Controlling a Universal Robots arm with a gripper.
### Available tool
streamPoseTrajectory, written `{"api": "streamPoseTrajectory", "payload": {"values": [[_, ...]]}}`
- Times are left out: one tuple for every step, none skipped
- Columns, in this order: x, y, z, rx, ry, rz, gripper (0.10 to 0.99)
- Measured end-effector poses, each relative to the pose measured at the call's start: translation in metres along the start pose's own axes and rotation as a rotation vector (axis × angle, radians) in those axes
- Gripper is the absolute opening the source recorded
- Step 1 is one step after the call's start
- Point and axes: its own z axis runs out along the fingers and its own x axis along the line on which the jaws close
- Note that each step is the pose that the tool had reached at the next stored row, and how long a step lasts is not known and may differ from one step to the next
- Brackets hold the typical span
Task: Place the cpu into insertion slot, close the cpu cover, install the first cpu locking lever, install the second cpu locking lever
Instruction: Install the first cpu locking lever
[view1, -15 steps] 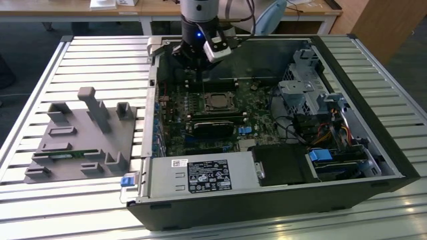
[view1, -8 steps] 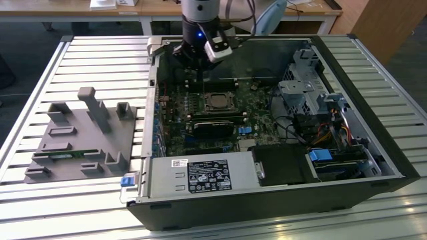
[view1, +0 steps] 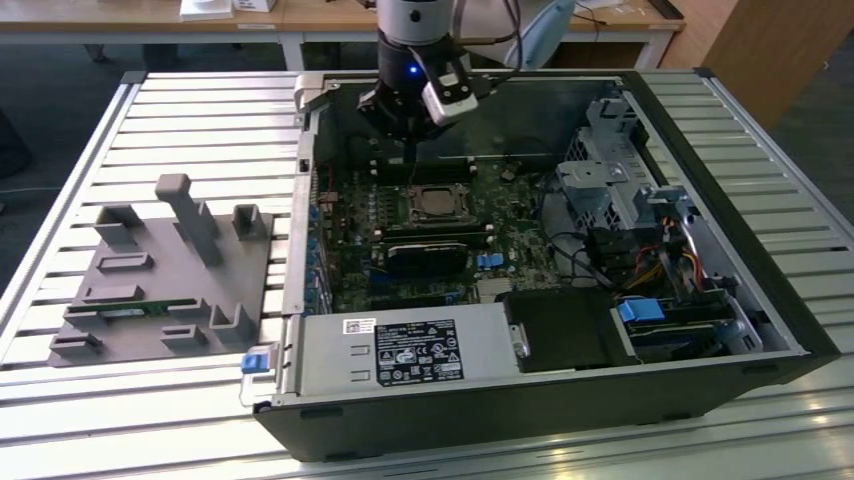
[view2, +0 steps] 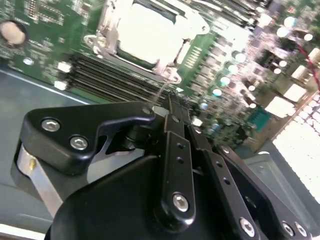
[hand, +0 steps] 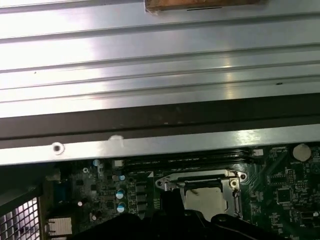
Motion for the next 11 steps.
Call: {"api": "streamPoseTrajectory", "payload": {"values": [[-0.0041, 0.0004, 0.0002, 0.000, 0.0009, 0.000, 0.106], [-0.0086, 0.0009, 0.0004, 0.000, 0.0023, 0.000, 0.106], [-0.0131, 0.0014, 0.0007, 0.000, 0.0038, 0.000, 0.106], [-0.0176, 0.0018, 0.0010, 0.000, 0.0052, 0.000, 0.106], [-0.0202, 0.0021, 0.0012, 0.000, 0.0056, 0.000, 0.106], [-0.0209, 0.0021, 0.0014, 0.000, 0.0057, 0.000, 0.106], [-0.0209, 0.0021, 0.0016, -0.001, 0.0059, 0.000, 0.106], [-0.0210, 0.0021, 0.0017, -0.006, 0.0066, 0.000, 0.106], [-0.0210, 0.0021, 0.0019, -0.018, 0.0079, 0.000, 0.106], [-0.0211, 0.0021, 0.0021, -0.035, 0.0093, 0.000, 0.106], [-0.0211, 0.0021, 0.0024, -0.047, 0.0104, 0.000, 0.106]]}}
